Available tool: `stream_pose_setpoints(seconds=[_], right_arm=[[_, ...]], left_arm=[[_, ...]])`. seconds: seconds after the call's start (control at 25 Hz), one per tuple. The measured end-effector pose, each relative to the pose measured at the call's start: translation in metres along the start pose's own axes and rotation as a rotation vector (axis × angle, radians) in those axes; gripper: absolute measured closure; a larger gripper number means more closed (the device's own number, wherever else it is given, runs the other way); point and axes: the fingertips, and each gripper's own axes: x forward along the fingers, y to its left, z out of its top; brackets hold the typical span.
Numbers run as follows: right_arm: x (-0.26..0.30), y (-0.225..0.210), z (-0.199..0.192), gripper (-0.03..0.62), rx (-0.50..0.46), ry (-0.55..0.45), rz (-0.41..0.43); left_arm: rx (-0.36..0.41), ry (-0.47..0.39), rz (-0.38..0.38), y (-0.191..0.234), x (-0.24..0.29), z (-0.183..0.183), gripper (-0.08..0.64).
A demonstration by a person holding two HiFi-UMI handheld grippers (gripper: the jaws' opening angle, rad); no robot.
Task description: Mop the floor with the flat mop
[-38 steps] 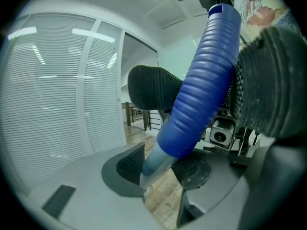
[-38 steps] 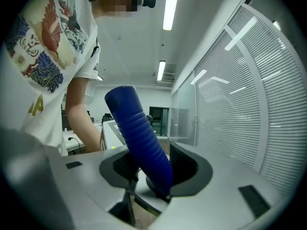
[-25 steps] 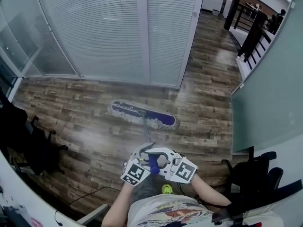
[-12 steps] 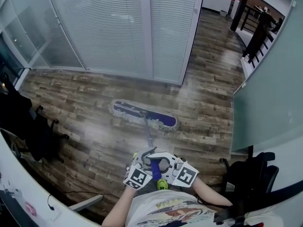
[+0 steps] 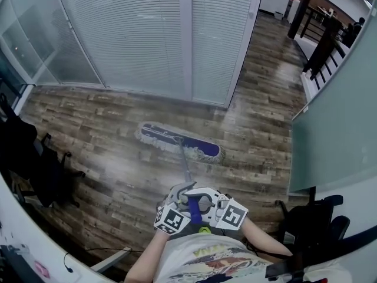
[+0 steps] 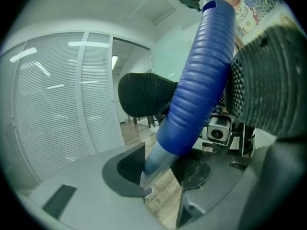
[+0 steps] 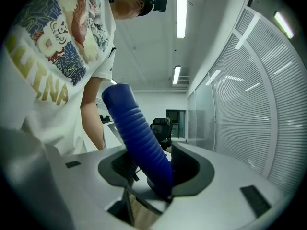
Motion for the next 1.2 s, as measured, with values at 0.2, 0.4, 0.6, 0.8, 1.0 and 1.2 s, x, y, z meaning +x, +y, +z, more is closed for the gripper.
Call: stream_pose_setpoints(seconds=[0.2, 0.4, 0.6, 0.8, 1.0, 1.2], right_arm=[[0.049, -0.058, 0.01, 0.4, -0.019, 0.01, -0.013], [0.102, -0.118, 0.022, 0.4, -0.024, 0.003, -0.043], [0.129, -0.176, 0.014, 0.4, -0.041, 0.01, -0.074], [0.134, -0.235, 0.009, 0.4, -0.051, -0.001, -0.09], [0.141, -0.315, 0.009, 0.4, -0.043, -0.02, -0.09], [0.13, -0.399, 0.001, 0.4, -0.034, -0.071, -0.086]], left_arm=[[-0.008, -0.012, -0.011, 0.074, -0.003, -0.006, 0.428], [-0.002, -0.02, -0.028, 0.152, -0.007, -0.014, 0.433], [0.002, -0.023, -0.034, 0.212, 0.012, -0.024, 0.431], [0.021, -0.017, -0.044, 0.26, 0.045, -0.022, 0.432], [0.013, -0.007, -0.036, 0.329, 0.087, -0.016, 0.431], [0.015, 0.016, -0.022, 0.388, 0.147, -0.012, 0.431]])
